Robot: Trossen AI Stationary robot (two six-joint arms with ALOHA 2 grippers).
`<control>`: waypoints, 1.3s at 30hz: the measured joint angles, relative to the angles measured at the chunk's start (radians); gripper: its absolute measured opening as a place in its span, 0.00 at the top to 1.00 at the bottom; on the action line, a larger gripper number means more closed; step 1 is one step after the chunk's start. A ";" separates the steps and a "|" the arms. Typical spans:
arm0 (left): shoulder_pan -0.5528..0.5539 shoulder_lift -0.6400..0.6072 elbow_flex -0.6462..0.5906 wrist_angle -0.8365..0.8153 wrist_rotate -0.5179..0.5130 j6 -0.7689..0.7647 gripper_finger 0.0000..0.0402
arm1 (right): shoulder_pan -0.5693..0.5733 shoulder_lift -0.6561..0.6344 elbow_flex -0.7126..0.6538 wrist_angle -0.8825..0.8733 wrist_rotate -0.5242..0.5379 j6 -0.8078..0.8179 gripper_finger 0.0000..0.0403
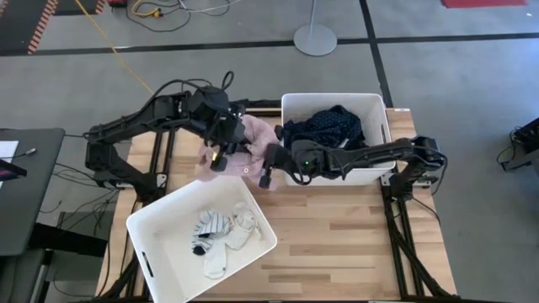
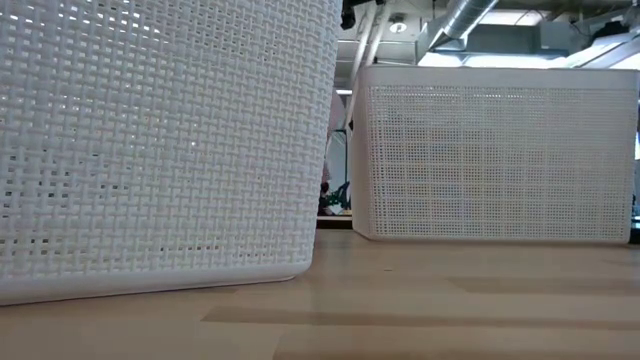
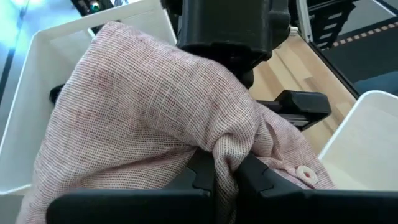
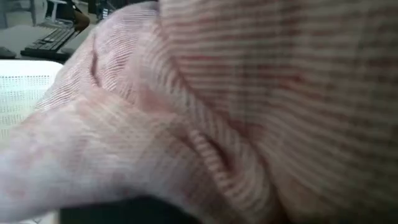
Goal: Sort clothes
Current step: Put the pink long sleeve polo into the top laundry bin
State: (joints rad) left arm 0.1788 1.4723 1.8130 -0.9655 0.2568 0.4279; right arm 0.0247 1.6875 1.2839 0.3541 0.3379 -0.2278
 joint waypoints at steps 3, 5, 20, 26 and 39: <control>-0.011 0.000 0.000 0.020 -0.003 0.019 0.96 | 0.001 -0.004 0.000 0.023 0.002 -0.010 0.96; -0.016 -0.001 0.000 0.062 -0.007 0.021 0.96 | 0.003 -0.019 0.000 0.029 0.026 -0.031 0.98; -0.028 -0.001 0.103 0.350 -0.056 -0.035 0.86 | 0.018 -0.344 0.019 -0.037 0.217 -0.292 1.00; -0.029 0.002 0.104 0.407 -0.055 -0.025 0.83 | 0.066 -0.486 0.047 -0.100 0.431 -0.449 1.00; -0.010 0.004 0.044 0.339 -0.087 -0.064 0.77 | 0.044 -0.642 0.052 -0.876 0.715 0.026 1.00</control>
State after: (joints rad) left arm 0.1684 1.4758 1.8568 -0.6268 0.1696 0.3635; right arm 0.0692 1.0458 1.3361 -0.5216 1.0531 -0.2022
